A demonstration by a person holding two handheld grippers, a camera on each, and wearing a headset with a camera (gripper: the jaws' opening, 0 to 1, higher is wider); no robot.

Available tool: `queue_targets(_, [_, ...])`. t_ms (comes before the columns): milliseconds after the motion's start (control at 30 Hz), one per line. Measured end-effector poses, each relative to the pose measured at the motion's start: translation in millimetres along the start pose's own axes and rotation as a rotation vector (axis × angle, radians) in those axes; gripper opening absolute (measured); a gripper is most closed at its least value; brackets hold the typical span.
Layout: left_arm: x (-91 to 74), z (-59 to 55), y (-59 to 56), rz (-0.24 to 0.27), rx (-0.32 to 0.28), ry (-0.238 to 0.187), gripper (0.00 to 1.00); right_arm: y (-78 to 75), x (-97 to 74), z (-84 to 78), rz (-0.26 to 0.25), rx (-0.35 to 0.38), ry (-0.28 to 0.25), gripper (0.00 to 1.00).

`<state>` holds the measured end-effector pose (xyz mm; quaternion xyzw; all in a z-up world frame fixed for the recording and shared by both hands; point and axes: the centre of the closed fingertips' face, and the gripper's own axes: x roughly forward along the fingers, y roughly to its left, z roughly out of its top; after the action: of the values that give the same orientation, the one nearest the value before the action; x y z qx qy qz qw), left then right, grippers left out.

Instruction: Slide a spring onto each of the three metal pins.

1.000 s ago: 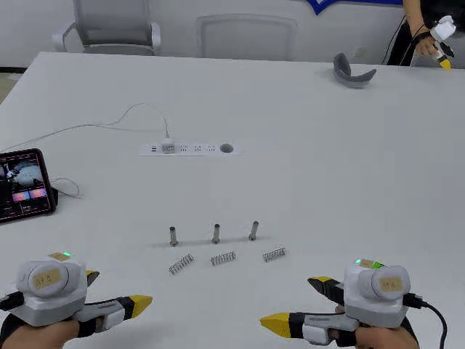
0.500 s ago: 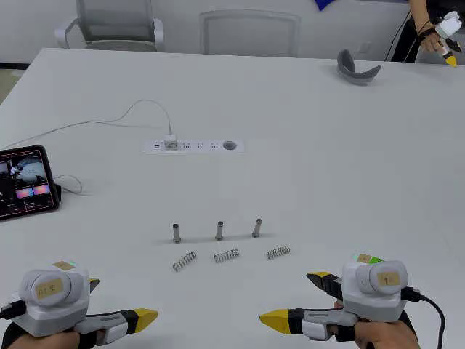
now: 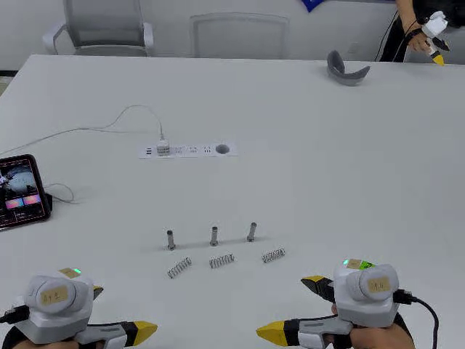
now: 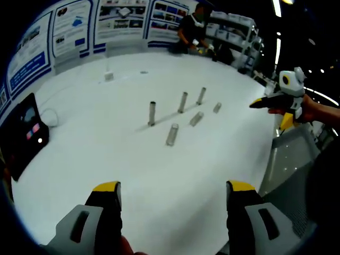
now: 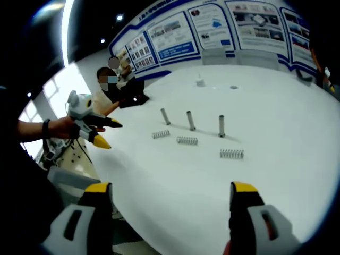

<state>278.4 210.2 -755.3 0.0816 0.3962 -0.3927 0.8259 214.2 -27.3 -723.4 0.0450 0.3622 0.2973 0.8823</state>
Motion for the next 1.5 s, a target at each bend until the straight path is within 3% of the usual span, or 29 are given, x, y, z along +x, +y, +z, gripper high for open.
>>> queue_targets(367, [16.0,13.7,-10.6,-0.042,0.047,0.008,0.76,-5.4,-2.6,-1.5,-0.024,0.021,-0.002,0.93])
queue_targets(833, [37.1,27.6,-13.0,-0.061,0.064,0.016,0.7,-13.8,-9.7,-4.1,-0.041,0.052,-0.013,0.93])
queue_targets(1167, [56.4,31.8,-14.1,-0.077,0.086,0.024,0.55,-16.8,-12.0,-4.3,-0.049,0.062,-0.017,0.93])
queue_targets(1500, [75.4,35.4,-9.6,-0.069,0.066,0.035,0.43,-16.6,-12.4,-6.5,-0.05,0.064,-0.013,0.93])
